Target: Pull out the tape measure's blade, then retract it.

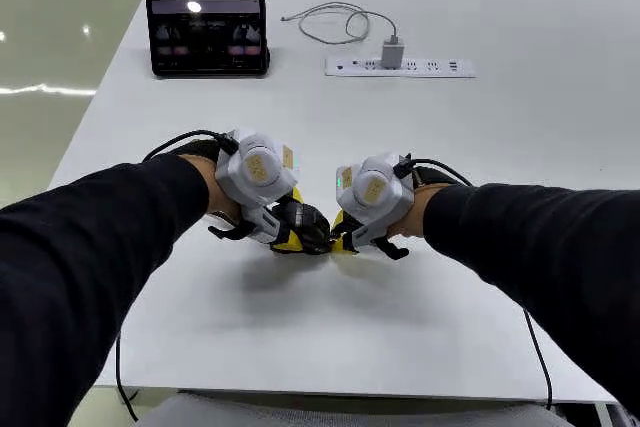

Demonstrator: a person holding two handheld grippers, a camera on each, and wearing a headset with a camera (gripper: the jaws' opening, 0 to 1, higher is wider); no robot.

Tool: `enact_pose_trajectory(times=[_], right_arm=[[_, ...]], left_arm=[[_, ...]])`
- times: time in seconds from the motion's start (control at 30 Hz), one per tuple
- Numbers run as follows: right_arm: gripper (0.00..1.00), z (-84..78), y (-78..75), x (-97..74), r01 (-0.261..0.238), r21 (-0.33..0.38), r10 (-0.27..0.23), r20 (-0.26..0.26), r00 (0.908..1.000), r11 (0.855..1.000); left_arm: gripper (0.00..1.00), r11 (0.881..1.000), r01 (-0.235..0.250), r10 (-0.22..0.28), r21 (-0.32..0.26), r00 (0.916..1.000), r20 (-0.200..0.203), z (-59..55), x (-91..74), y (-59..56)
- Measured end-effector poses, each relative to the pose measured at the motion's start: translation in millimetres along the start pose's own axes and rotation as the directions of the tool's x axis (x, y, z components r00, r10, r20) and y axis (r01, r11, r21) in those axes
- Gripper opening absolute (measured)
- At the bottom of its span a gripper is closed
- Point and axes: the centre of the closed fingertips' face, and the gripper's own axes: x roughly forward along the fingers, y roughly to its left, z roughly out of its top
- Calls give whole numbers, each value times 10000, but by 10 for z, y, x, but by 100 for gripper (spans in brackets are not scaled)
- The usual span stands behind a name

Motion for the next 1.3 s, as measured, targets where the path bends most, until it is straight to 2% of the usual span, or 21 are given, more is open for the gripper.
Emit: enact_pose_trajectory(times=[0.13, 0.27, 0.4, 0.5, 0.53, 0.63, 1.3], right_arm=[[9, -19, -4, -13, -33, 172, 33, 4, 10000, 9998], [9, -67, 3, -35, -3, -181, 0, -160, 9999, 9998], [9, -127, -10, -78, -3, -26, 2, -199, 9998, 10000], [9, -155, -4, -100, 10, 259, -6, -182, 9998, 9997], [9, -170, -2, -103, 16, 575, -5, -180, 9998, 9983], [9, -191, 4, -127, 12, 686, -5, -97, 10000, 9976], [10, -319, 10, -199, 40, 810, -13, -336, 9994, 9967]], left_arm=[[31, 10000, 13, -13, 19, 10000, -25, -1, 2, -1], [31, 10000, 15, -15, 20, 10000, -61, 2, 3, -4], [31, 10000, -17, 17, -13, 10000, -56, 6, 2, -4], [31, 10000, -28, 27, -33, 10000, -61, 9, 0, -8], [31, 10000, -30, 30, -35, 10000, -67, 9, 0, -9], [31, 10000, -40, 39, -31, 10000, -72, 9, 0, -10], [31, 10000, -2, 1, -30, 9999, -147, -15, 14, 15]])
